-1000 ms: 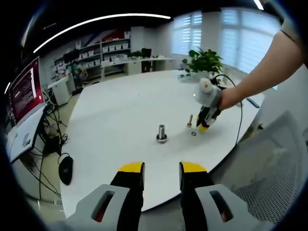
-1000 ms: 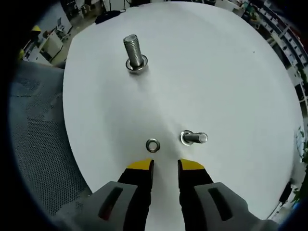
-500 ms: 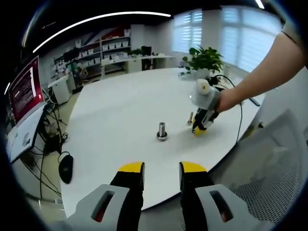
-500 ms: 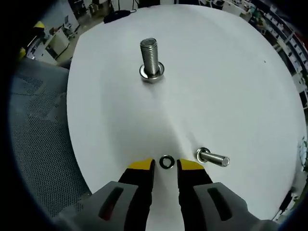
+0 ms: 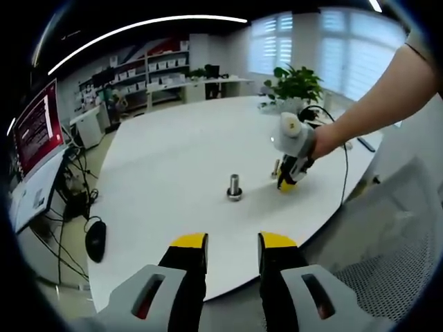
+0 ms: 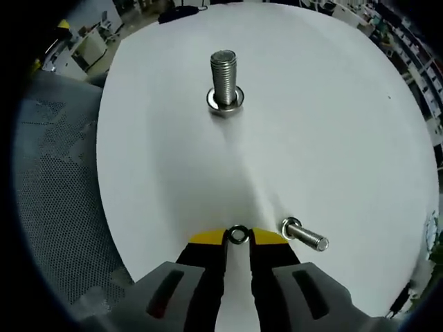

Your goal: Place the washer onto the threaded stud by aligning its center hole with the stud, sliding it down to the base, and recovering from edge contact or off-axis alignment until the washer reaches the visible bottom stop.

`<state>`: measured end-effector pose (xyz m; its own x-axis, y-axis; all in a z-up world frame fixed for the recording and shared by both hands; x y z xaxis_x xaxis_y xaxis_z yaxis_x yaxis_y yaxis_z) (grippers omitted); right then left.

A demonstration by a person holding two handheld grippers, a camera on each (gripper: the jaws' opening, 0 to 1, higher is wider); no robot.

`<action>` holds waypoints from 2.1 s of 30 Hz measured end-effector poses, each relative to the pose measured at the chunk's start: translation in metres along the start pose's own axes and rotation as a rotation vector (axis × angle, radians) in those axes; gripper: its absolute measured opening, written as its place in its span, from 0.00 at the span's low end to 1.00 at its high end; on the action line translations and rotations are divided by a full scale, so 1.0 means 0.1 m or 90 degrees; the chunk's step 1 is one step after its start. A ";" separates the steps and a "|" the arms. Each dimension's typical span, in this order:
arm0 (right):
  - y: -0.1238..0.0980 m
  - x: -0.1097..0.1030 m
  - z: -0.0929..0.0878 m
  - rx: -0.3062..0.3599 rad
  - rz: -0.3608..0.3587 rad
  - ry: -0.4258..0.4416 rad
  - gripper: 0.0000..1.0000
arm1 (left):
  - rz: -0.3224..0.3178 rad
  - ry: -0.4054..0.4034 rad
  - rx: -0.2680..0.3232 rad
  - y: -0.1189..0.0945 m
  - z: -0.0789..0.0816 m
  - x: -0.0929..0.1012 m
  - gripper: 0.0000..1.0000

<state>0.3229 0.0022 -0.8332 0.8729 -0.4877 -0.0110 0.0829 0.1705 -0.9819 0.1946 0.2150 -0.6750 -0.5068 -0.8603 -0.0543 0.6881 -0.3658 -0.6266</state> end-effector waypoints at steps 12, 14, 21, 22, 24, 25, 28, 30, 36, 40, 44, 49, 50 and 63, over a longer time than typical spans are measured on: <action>-0.01 -0.02 -0.04 0.025 -0.035 0.037 0.14 | 0.006 -0.003 0.006 -0.01 0.01 -0.01 0.27; -0.02 -0.01 -0.04 0.036 -0.034 0.047 0.14 | 0.009 -0.006 0.010 -0.02 0.02 -0.02 0.27; -0.02 -0.03 -0.06 0.044 -0.047 0.034 0.13 | 0.008 -0.004 0.010 -0.02 0.03 -0.01 0.27; -0.02 -0.02 -0.07 0.043 -0.048 0.038 0.13 | 0.008 -0.004 0.011 -0.02 0.03 -0.01 0.27; -0.03 -0.02 -0.10 0.033 -0.041 0.068 0.13 | 0.009 -0.004 0.011 -0.02 0.03 -0.01 0.27; -0.05 0.01 -0.09 0.038 -0.046 0.067 0.13 | 0.009 -0.004 0.011 -0.02 0.03 -0.01 0.27; -0.13 0.08 -0.08 0.050 -0.050 0.084 0.13 | 0.008 -0.002 0.012 -0.03 0.03 -0.01 0.27; -0.18 0.12 -0.08 0.053 -0.055 0.089 0.13 | 0.008 -0.001 0.013 -0.02 0.03 -0.01 0.27; -0.35 0.22 -0.08 0.069 -0.067 0.116 0.13 | 0.006 0.000 0.020 -0.03 0.05 -0.01 0.27; -0.41 0.28 -0.11 0.070 -0.075 0.127 0.14 | 0.007 -0.002 0.025 -0.04 0.06 -0.01 0.27; -0.52 0.39 -0.08 0.087 -0.089 0.142 0.14 | 0.005 -0.003 0.026 -0.04 0.06 -0.01 0.27; -0.61 0.42 -0.03 0.102 -0.097 0.133 0.14 | 0.004 -0.002 0.029 -0.04 0.07 -0.01 0.27; -0.62 0.41 -0.02 0.104 -0.097 0.132 0.14 | 0.003 -0.001 0.029 -0.04 0.07 -0.01 0.27; -0.68 0.43 0.13 0.127 -0.115 0.084 0.14 | 0.001 0.000 0.032 -0.04 0.08 0.00 0.27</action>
<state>0.3610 -0.0194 -0.7643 0.7662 -0.6307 0.1230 0.3356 0.2294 -0.9136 0.1961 0.2136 -0.6660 -0.5052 -0.8612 -0.0547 0.7144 -0.3818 -0.5864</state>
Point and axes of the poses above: the point that each gripper's makers call its tool centre point, and the gripper's own axes: y roughly forward along the fingers, x roughly to its right, z roughly out of its top, the point moved 1 cm from there along -y, roughly backward along the fingers, and after that the axes turned 6 degrees about y, right-handed, at the moved point
